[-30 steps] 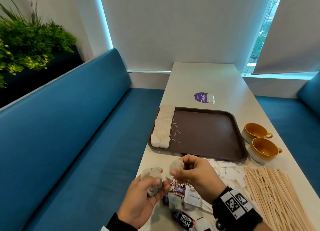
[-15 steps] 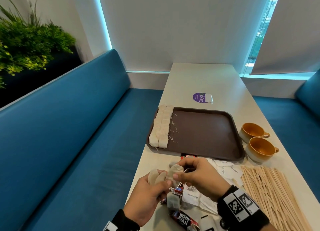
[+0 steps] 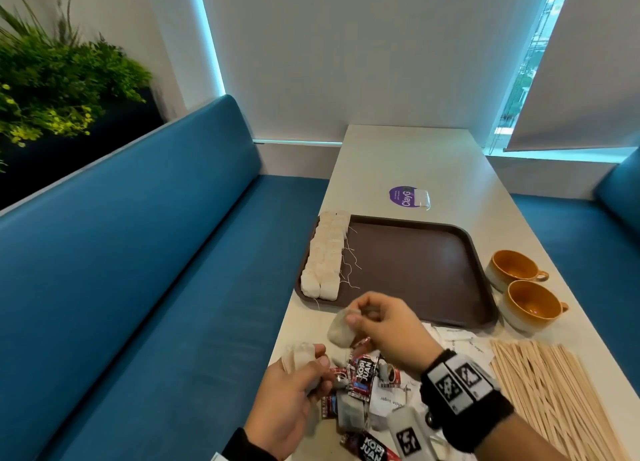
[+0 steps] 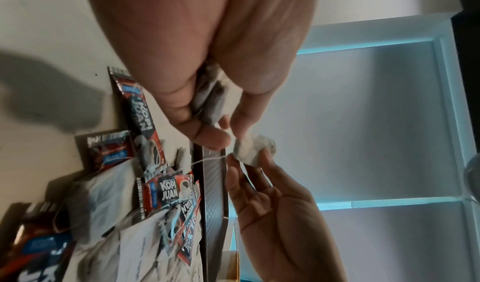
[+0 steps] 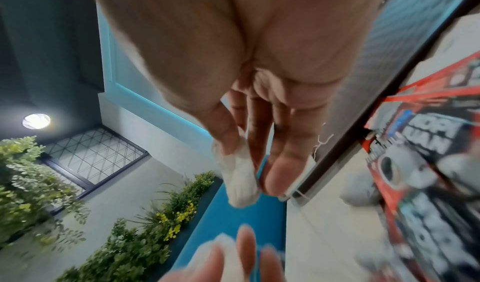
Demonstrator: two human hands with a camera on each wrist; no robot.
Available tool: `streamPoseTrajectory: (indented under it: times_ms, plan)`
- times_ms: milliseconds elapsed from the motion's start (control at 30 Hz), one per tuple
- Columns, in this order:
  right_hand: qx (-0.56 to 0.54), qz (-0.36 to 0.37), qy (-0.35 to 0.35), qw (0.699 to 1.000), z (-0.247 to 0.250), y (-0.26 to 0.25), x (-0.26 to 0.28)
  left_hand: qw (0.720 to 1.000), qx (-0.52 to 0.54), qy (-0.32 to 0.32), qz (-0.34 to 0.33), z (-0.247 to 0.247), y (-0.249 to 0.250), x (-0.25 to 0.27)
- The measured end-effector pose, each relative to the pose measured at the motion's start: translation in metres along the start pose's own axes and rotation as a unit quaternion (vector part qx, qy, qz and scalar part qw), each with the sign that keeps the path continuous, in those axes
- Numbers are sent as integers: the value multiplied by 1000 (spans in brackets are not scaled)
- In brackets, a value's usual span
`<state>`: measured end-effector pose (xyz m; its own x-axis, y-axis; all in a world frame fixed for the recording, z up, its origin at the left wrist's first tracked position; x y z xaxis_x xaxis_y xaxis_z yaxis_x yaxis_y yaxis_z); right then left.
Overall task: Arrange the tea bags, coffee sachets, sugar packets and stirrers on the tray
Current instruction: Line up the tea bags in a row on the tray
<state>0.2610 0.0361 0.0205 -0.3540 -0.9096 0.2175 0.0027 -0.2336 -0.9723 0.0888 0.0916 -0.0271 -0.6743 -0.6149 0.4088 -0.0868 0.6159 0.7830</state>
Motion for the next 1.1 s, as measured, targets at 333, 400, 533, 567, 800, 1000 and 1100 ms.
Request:
streamPoseTrajectory:
  times_ms: [333,400,533,567,800,1000,1100]
  plan:
    - [142,-15,113,983,46,-2,-113,998,56,20,32,31,7,-7]
    - [184,-26,80,979,39,3,-128,997,66,26,37,34,6,-7]
    - [282,-46,15,958,19,12,-147,996,68,32,50,38,6,-9]
    - [304,-53,8,951,16,14,-150,996,67,31,55,39,6,-10]
    - [306,-57,87,946,24,14,-151,994,87,28,58,43,9,-12]
    - [352,-81,12,932,10,22,-146,996,66,30,51,51,6,-17]
    - [345,-93,13,934,5,28,-147,998,43,35,35,53,8,-19]
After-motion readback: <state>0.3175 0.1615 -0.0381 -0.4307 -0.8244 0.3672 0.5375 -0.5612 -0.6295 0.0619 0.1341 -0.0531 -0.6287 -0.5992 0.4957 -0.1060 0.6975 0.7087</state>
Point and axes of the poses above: each hand's wrist, its own x-axis away from the middle knuckle, its own z-axis out of the back of the hand, y = z × x, the point moved 6 cm from there along -x, towards the middle knuckle, and after that the axes turned 8 degrees about -y, right-handed, at the moved point
